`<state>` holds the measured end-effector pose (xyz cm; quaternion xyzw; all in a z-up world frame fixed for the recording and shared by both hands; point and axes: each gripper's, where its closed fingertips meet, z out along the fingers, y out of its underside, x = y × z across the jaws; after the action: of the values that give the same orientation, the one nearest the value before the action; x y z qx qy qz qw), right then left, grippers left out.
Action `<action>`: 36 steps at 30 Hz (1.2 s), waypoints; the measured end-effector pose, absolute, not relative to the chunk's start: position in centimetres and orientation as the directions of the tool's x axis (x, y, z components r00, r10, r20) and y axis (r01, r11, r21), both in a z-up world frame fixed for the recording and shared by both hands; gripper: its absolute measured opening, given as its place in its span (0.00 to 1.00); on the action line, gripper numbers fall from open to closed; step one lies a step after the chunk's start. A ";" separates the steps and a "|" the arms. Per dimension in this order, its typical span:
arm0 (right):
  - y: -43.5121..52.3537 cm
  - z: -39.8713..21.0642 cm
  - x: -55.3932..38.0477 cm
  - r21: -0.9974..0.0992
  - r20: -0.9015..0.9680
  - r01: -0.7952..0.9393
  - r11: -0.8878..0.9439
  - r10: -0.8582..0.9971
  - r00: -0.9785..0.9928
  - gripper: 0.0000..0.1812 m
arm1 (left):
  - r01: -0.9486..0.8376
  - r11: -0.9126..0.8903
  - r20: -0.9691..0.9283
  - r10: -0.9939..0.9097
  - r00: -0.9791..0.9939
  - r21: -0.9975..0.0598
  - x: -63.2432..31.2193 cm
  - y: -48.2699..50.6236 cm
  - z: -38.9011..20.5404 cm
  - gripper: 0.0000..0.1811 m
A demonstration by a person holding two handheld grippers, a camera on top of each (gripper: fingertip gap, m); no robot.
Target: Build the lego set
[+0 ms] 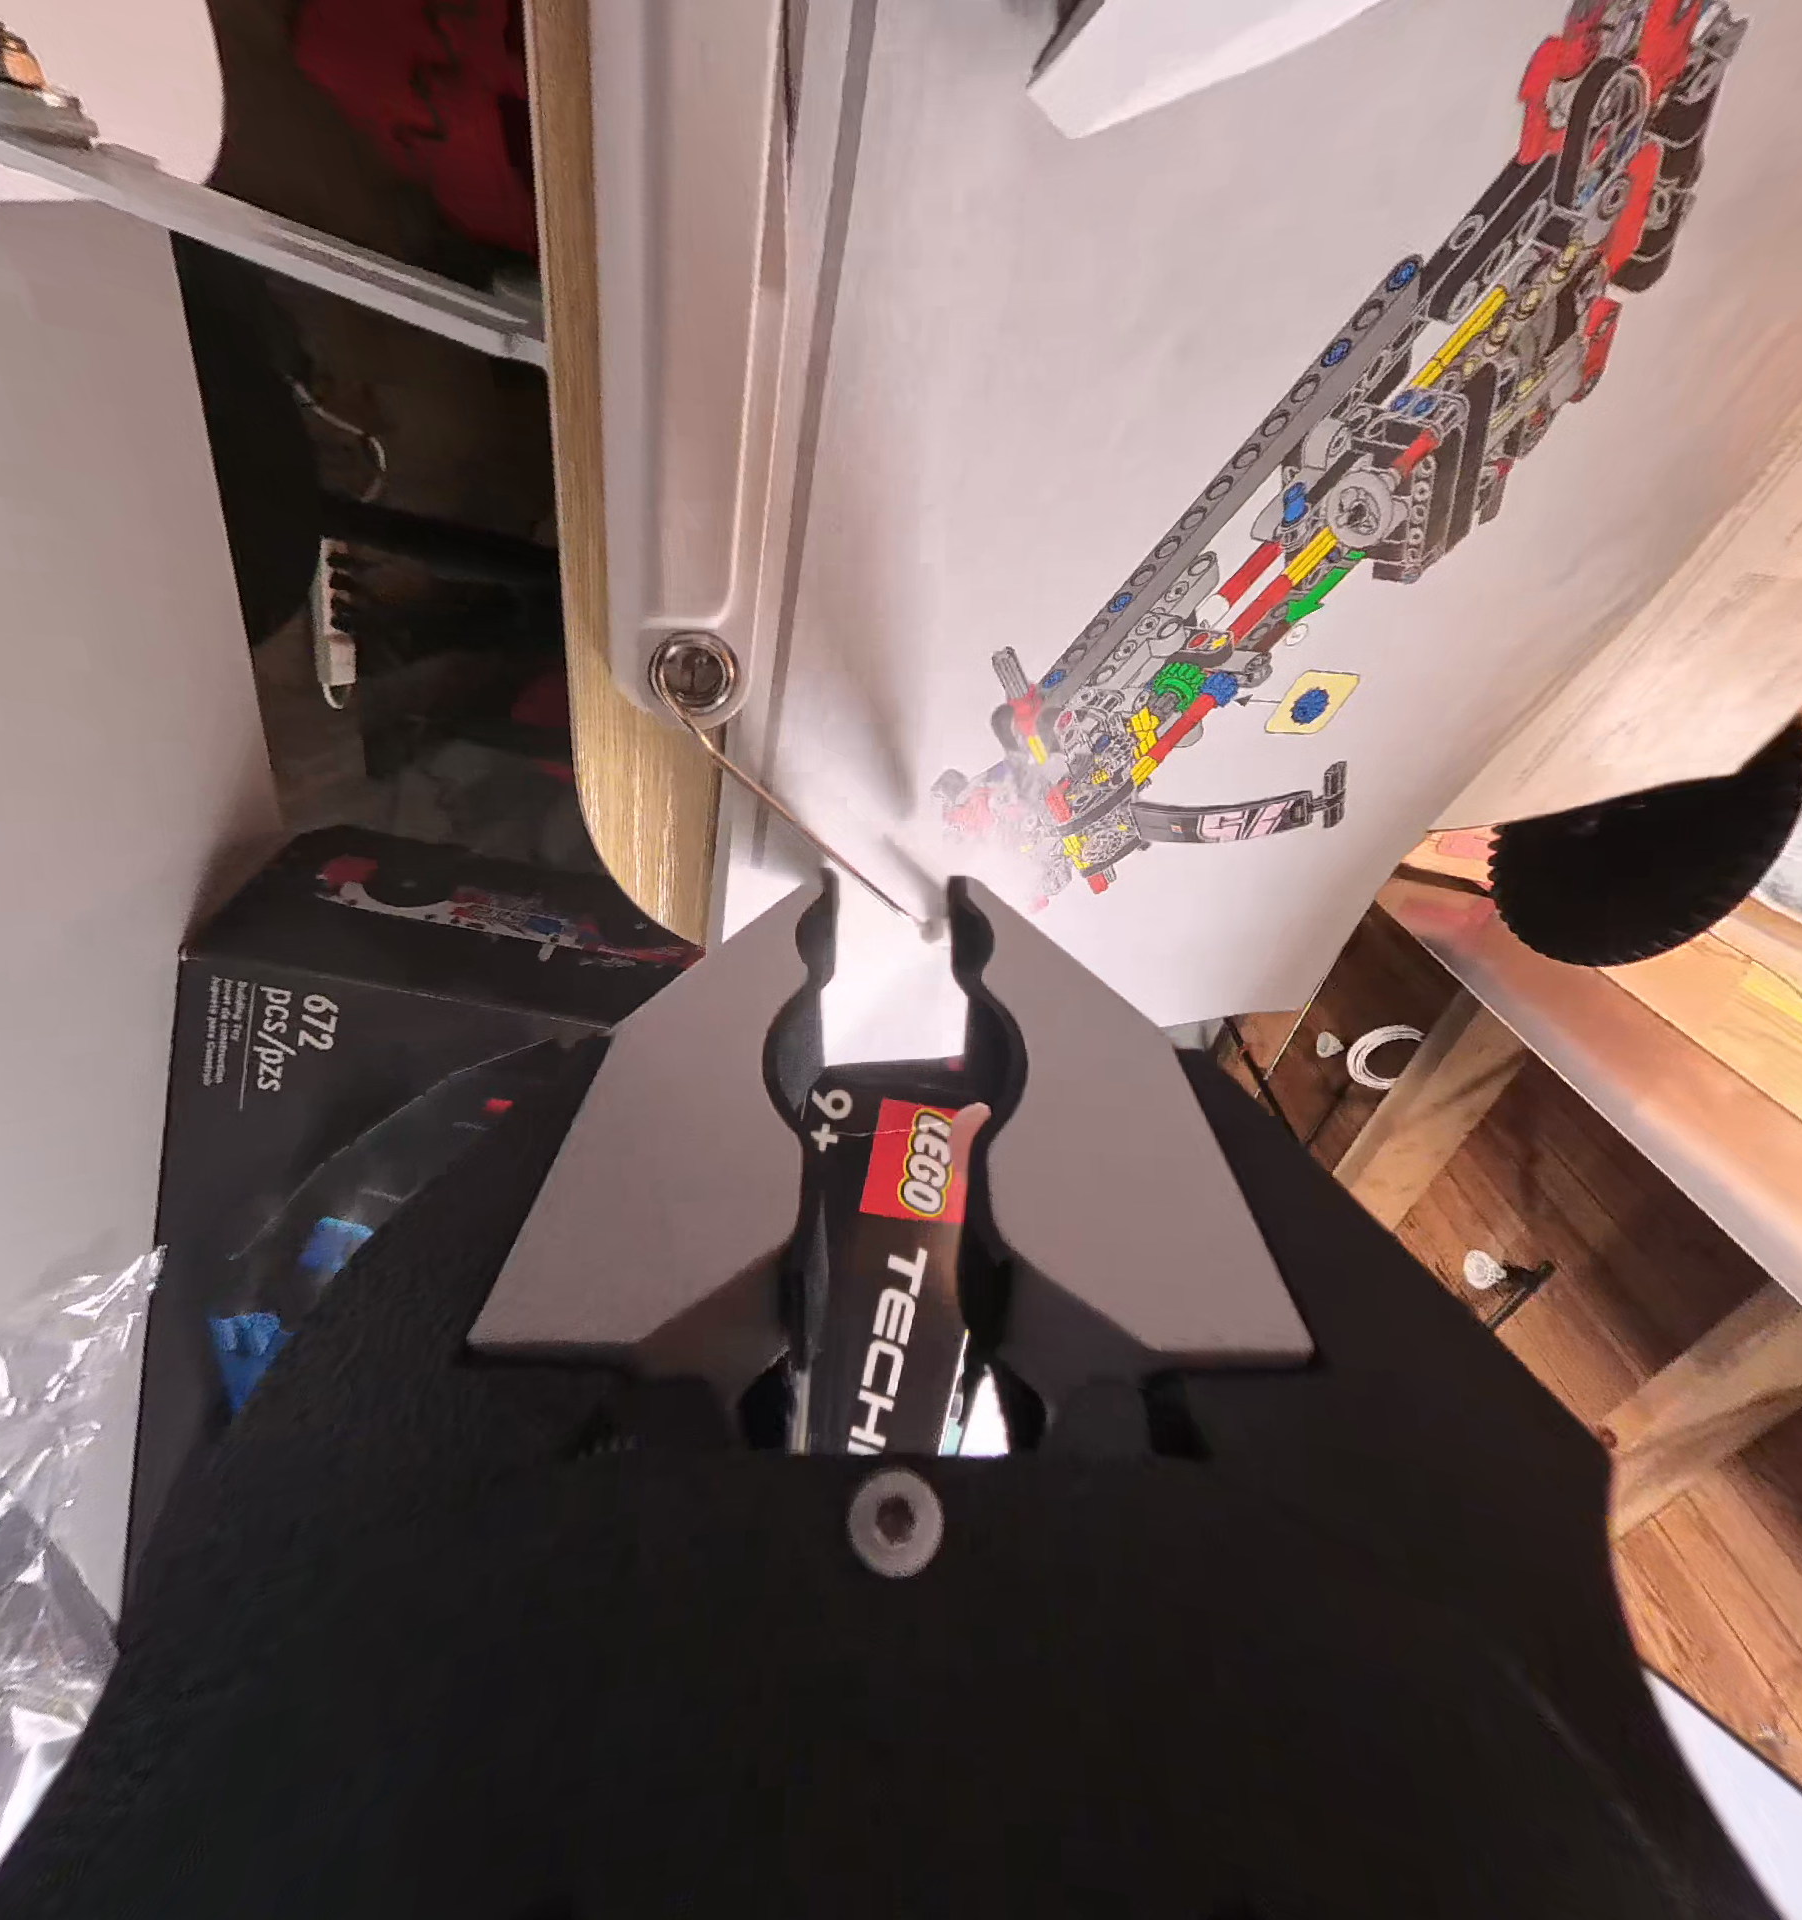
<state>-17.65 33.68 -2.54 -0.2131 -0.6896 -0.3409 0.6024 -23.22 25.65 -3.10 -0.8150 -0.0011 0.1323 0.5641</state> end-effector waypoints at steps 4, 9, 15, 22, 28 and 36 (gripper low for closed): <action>32.7 -2.9 -14.9 -0.027 0.994 0.720 0.693 0.094 -0.054 0.22 | -0.094 -0.181 -0.120 0.136 0.983 -0.979 -21.7 22.7 0.2 0.05; 25.8 -4.2 -9.4 -0.643 0.730 0.507 0.574 0.659 0.180 0.26 | -0.043 -0.018 -0.045 0.178 0.983 -0.999 -22.2 15.9 2.1 0.12; 16.6 -5.5 -0.8 -0.952 0.221 0.252 0.176 0.961 0.164 0.25 | -0.008 0.057 0.008 0.280 0.960 -0.998 -25.7 7.3 3.2 0.14; 13.5 -7.4 5.6 -0.992 -0.123 -0.044 -0.116 0.961 0.247 0.21 | 0.020 0.093 0.044 0.263 0.964 -0.995 -22.5 0.7 1.4 0.05; 15.0 -9.6 6.4 -0.984 -0.172 -0.087 -0.154 0.949 0.265 0.19 | 0.129 0.022 0.130 0.105 0.986 -0.991 -15.9 -2.6 -4.4 0.04; 13.8 -10.1 5.7 -0.981 -0.188 -0.077 -0.177 0.965 0.183 0.15 | 0.156 -0.067 0.164 -0.125 0.979 -0.985 -11.0 -5.7 -10.5 0.12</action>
<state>5.72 13.76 -10.09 -0.5740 -0.3870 0.5088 0.5118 -11.03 -5.67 -10.48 -0.7230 -0.0109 -0.1027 0.6831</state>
